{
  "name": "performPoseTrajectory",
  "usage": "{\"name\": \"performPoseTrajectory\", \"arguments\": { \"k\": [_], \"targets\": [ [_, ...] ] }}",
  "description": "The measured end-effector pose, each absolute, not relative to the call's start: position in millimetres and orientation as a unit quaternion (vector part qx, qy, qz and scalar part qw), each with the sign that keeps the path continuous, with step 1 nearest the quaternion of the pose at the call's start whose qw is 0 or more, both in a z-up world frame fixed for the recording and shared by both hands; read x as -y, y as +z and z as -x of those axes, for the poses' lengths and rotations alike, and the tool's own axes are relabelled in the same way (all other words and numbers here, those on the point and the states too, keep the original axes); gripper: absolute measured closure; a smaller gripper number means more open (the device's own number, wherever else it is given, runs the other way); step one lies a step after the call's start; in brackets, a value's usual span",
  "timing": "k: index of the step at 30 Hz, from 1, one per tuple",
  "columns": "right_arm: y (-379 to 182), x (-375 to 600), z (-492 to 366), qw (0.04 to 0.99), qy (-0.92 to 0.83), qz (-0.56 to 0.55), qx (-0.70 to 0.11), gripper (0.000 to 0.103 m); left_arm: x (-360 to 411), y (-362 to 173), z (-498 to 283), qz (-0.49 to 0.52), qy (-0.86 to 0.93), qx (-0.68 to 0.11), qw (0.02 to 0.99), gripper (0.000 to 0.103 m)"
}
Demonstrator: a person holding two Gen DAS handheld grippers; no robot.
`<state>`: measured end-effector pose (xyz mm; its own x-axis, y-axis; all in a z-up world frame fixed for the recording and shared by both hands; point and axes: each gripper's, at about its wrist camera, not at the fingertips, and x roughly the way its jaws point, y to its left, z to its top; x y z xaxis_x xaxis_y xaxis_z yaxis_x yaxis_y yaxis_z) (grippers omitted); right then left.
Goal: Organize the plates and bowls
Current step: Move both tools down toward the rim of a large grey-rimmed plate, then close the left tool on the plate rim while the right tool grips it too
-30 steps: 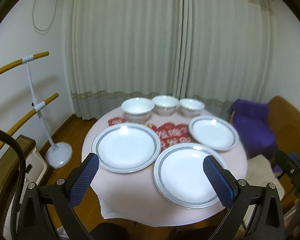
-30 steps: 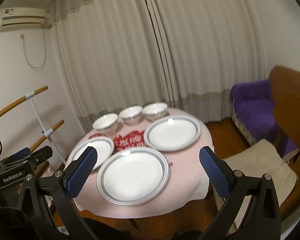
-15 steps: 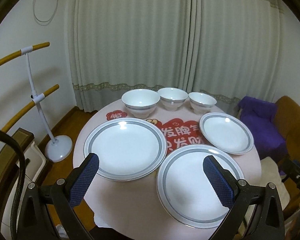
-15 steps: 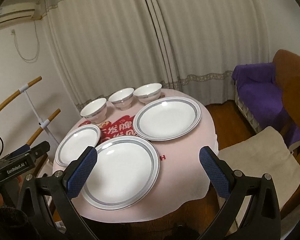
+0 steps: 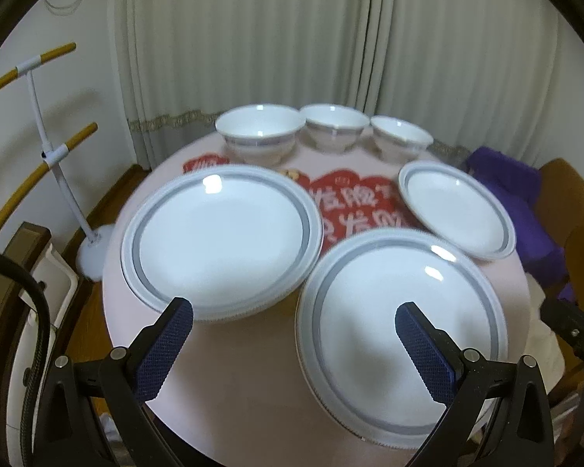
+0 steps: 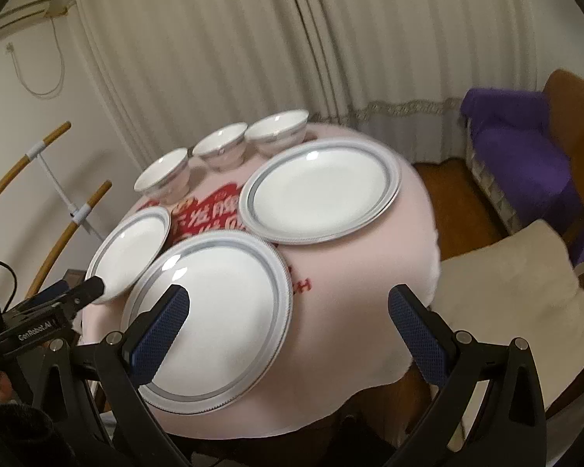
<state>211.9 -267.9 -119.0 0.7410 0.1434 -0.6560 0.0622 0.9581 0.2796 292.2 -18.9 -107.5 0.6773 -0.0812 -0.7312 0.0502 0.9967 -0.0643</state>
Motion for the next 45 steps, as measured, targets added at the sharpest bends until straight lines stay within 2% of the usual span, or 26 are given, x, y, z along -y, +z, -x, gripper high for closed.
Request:
{"name": "performPoseTrajectory", "arguments": {
  "k": [6,15,27,29,38,45],
  "targets": [
    [-140,256,-225,0.908,0.034,-0.164,-0.384,0.0,13,-126,-307,0.056,-0.04,-0.444,0.893,0.001],
    [-148,244,-233,0.904,0.043,-0.168,-0.39,0.003,8,-150,-317,0.082,-0.056,-0.47,0.877,0.001],
    [-159,250,-239,0.897,0.038,-0.183,-0.401,0.028,5,-171,-332,0.106,-0.058,-0.482,0.868,0.001],
    [-162,251,-240,0.895,0.04,-0.187,-0.403,0.035,8,-174,-335,0.099,-0.054,-0.484,0.868,0.001],
    [-171,253,-241,0.888,0.05,-0.205,-0.407,0.041,32,-187,-334,0.04,-0.027,-0.472,0.88,0.001],
    [-173,255,-238,0.888,0.054,-0.214,-0.404,0.041,18,-186,-329,0.118,-0.031,-0.444,0.888,0.001]
  ]
}}
